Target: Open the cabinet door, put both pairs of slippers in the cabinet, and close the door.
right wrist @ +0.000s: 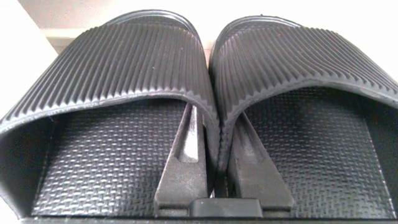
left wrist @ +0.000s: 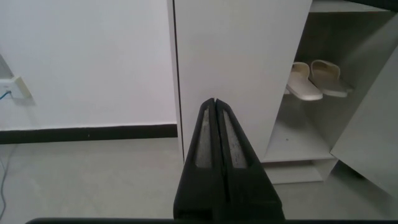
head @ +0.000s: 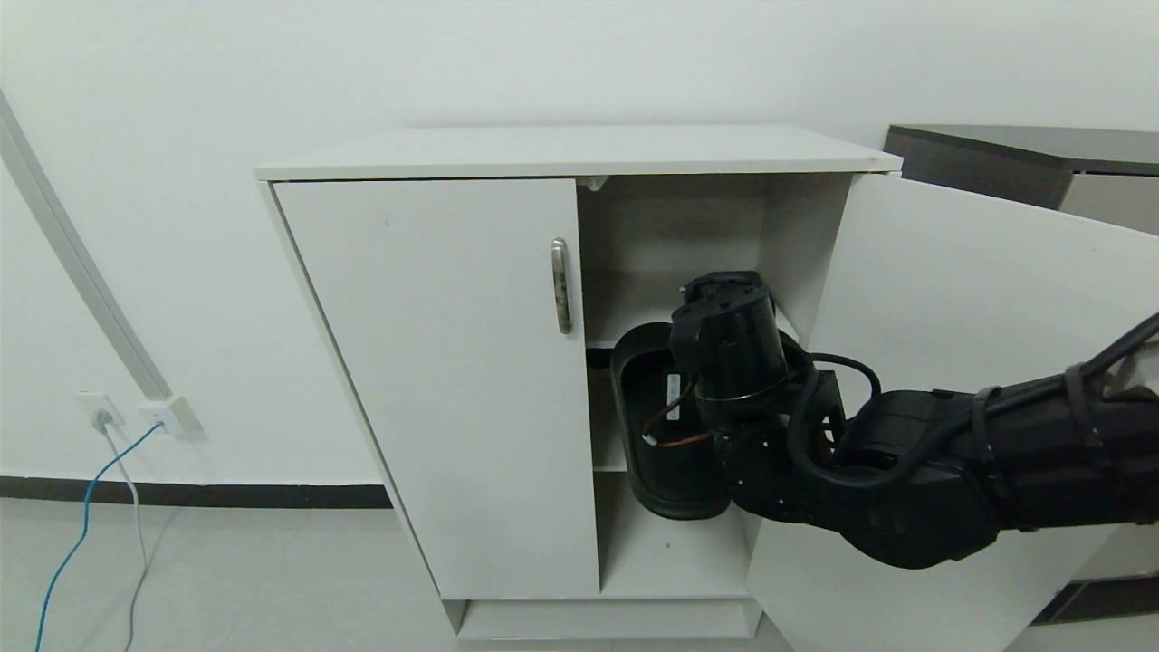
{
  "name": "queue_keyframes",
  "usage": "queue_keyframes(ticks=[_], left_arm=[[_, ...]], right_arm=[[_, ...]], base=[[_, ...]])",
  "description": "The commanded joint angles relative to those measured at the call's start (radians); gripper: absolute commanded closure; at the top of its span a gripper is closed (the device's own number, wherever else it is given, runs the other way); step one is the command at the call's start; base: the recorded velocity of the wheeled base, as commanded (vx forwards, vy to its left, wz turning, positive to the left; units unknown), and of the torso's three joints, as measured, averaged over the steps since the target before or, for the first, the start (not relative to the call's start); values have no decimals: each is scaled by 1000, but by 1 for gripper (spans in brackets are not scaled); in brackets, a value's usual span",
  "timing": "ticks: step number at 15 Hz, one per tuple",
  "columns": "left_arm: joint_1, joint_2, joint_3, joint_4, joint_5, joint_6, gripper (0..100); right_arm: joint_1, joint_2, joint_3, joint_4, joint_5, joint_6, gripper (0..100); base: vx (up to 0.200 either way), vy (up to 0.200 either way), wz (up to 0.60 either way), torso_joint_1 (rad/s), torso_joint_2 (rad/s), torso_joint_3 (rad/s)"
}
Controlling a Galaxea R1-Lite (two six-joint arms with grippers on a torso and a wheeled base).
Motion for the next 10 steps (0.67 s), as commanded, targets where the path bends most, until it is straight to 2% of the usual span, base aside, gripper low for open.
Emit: queue_keyframes(ticks=[1, 9, 10], left_arm=[[0, 2, 0, 0, 0, -1, 100], [0, 2, 0, 0, 0, -1, 100], [0, 2, 0, 0, 0, -1, 100]], right_arm=[[0, 3, 10, -3, 0, 1, 100], [-3, 0, 8, -5, -2, -3, 100], [-3, 0, 8, -5, -2, -3, 100]], base=[[200, 0, 0, 7, 2, 2], [200, 0, 0, 4, 1, 2], [0, 0, 0, 0, 0, 0]])
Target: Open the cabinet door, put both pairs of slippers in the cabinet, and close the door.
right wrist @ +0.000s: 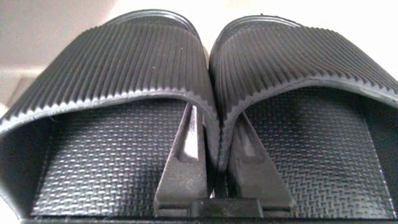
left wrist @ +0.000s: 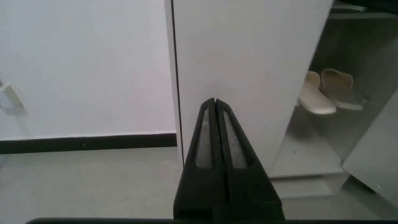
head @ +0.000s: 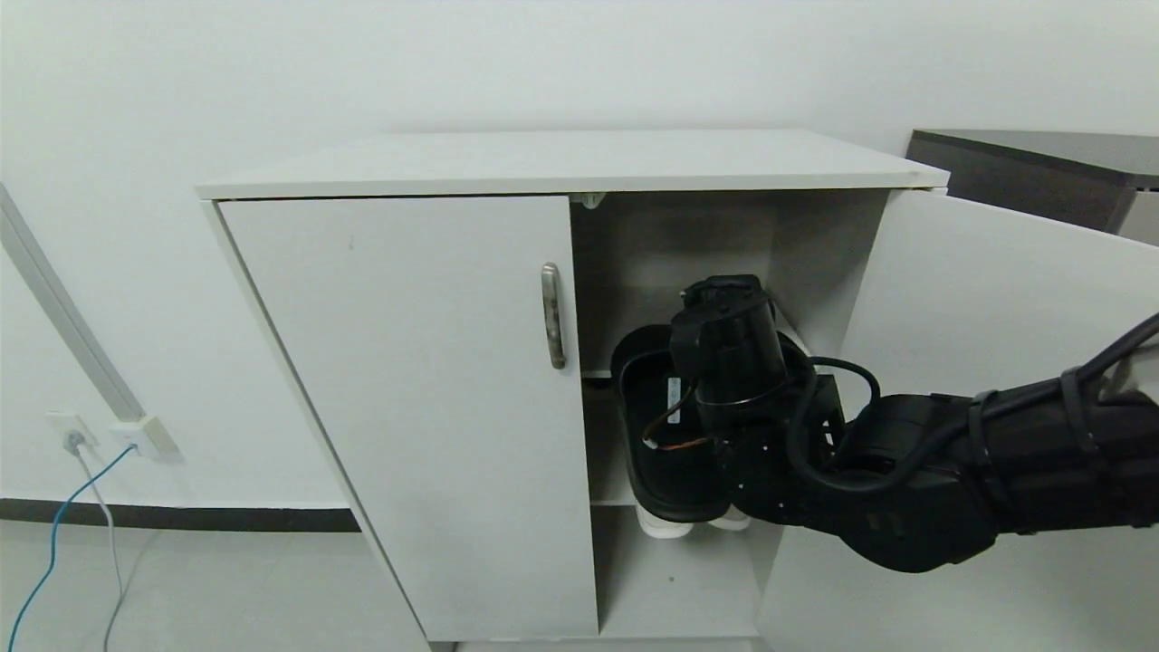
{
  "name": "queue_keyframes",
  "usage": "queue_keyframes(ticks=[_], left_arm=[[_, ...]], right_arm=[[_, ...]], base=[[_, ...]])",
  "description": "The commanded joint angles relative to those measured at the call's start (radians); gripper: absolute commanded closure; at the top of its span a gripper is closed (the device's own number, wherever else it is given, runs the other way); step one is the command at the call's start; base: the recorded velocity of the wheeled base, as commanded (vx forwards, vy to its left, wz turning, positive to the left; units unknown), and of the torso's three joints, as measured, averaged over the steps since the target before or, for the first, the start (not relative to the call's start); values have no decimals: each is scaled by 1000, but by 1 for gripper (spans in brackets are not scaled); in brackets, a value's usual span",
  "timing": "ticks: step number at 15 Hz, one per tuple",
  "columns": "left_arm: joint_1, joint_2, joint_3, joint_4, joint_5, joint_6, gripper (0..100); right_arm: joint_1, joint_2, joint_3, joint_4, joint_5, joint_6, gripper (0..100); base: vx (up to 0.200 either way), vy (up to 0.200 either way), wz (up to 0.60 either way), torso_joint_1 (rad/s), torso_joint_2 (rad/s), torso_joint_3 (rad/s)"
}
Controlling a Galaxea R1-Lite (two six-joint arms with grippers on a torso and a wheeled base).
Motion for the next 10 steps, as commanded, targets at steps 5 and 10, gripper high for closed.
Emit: queue_keyframes(ticks=[5, 10], left_arm=[[0, 2, 0, -1, 0, 0, 100], [0, 0, 0, -1, 0, 0, 100]], right_arm=[[0, -2, 1, 0, -2, 0, 100], [-16, 22, -15, 0, 12, -15, 100]], base=[[0, 0, 0, 0, 0, 0], [0, 0, 0, 0, 0, 0]])
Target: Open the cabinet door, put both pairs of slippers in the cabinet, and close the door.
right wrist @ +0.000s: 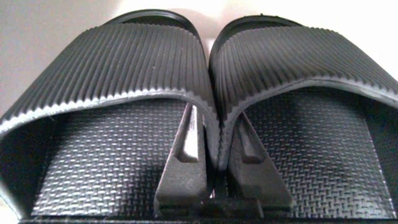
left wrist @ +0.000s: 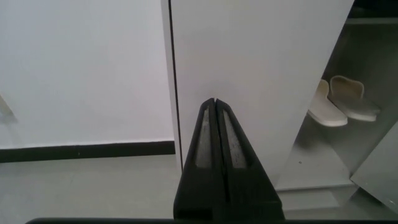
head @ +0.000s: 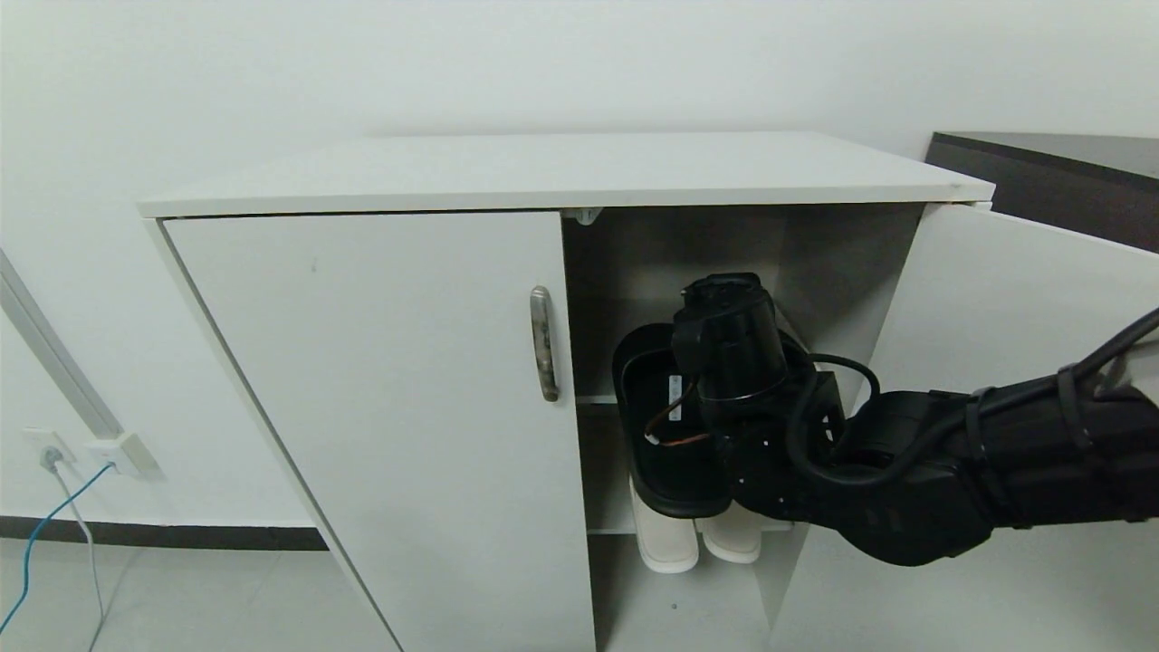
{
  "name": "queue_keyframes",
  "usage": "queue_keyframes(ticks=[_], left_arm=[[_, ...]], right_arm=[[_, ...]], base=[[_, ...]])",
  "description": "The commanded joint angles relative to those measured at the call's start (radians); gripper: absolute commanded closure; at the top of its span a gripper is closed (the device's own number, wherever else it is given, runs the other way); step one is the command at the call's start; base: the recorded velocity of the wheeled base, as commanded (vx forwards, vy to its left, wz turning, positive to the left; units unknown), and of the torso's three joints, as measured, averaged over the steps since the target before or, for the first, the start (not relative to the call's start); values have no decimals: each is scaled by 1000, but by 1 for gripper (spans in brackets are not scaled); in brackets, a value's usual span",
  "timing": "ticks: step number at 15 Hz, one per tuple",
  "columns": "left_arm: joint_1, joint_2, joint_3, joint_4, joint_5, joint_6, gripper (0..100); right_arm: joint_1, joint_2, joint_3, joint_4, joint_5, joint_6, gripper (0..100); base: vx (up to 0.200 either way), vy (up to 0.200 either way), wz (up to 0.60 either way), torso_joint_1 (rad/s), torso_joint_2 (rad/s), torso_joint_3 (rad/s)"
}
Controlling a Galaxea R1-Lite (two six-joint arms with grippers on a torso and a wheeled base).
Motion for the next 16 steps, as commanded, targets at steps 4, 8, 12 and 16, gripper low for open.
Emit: queue_keyframes(ticks=[4, 8, 12, 16], left_arm=[[0, 2, 0, 0, 0, 0, 100], [2, 2, 0, 0, 0, -2, 100], [0, 0, 0, 0, 0, -2, 100], [0, 0, 0, 0, 0, -2, 100]], right_arm=[[-57, 56, -94, 8, 57, -33, 100], [-80, 95, -170, 39, 89, -56, 100], [-106, 135, -312, 158, 95, -50, 100], [-117, 166, -381, 197, 122, -47, 100]], base=[[0, 0, 0, 0, 0, 0], [0, 0, 0, 0, 0, 0], [0, 0, 0, 0, 0, 0], [0, 0, 0, 0, 0, 0]])
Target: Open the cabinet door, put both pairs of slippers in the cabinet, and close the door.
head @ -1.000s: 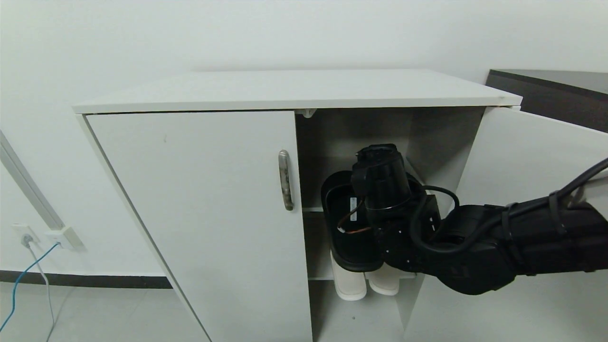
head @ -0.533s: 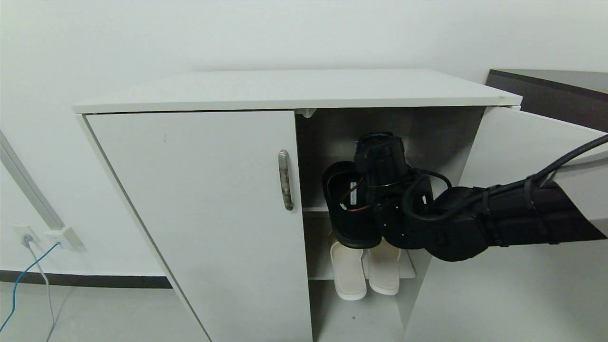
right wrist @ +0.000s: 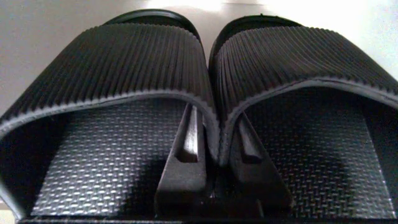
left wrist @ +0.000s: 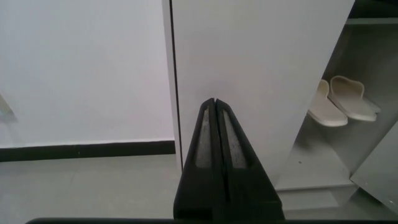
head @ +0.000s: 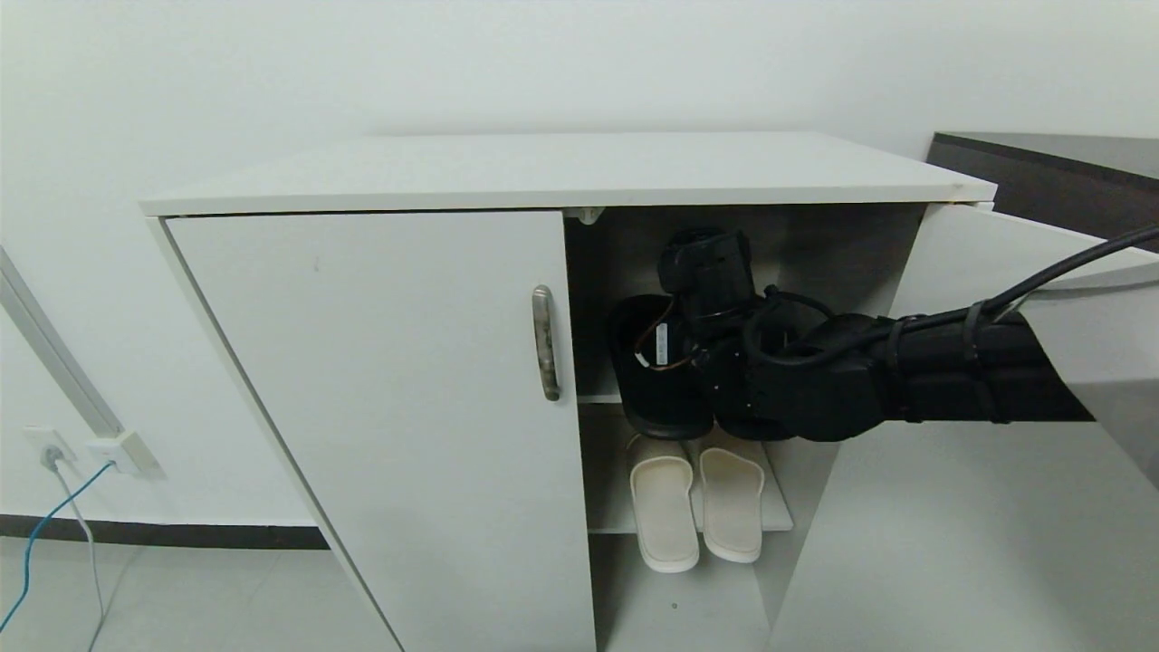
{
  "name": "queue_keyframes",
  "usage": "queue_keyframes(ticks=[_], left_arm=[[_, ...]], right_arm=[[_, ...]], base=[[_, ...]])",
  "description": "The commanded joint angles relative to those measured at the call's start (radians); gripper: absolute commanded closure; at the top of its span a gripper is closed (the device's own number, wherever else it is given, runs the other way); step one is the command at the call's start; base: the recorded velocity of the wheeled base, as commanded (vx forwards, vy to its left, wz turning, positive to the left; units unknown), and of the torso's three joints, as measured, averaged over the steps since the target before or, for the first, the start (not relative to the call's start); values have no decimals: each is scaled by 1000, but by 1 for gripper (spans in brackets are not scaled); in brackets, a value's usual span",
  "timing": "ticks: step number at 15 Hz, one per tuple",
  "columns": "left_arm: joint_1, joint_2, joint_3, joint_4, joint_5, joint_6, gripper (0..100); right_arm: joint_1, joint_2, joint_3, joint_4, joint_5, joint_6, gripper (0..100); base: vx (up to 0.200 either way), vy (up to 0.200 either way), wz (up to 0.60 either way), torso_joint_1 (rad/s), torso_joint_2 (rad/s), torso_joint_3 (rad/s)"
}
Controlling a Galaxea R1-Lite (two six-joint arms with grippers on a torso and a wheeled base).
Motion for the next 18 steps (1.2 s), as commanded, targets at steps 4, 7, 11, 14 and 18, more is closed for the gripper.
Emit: queue_keyframes(ticks=[4, 7, 11, 14, 18], left_arm=[[0, 2, 0, 0, 0, 0, 100], [0, 2, 0, 0, 0, 0, 100], [0, 2, 0, 0, 2, 0, 100], [0, 2, 0, 0, 2, 0, 100], [0, 0, 0, 0, 2, 0, 100]], right_arm=[[-45, 92, -110, 1, 0, 13, 100], [-56, 118, -136, 0, 0, 13, 100], [-69, 142, -170, 0, 1, 11, 100], [-68, 139, -167, 1, 0, 11, 0], [-62, 104, -133, 24, 0, 11, 0]], base=[[0, 0, 0, 0, 0, 0], [0, 0, 0, 0, 0, 0], [0, 0, 0, 0, 0, 0], [0, 0, 0, 0, 0, 0], [0, 0, 0, 0, 0, 0]])
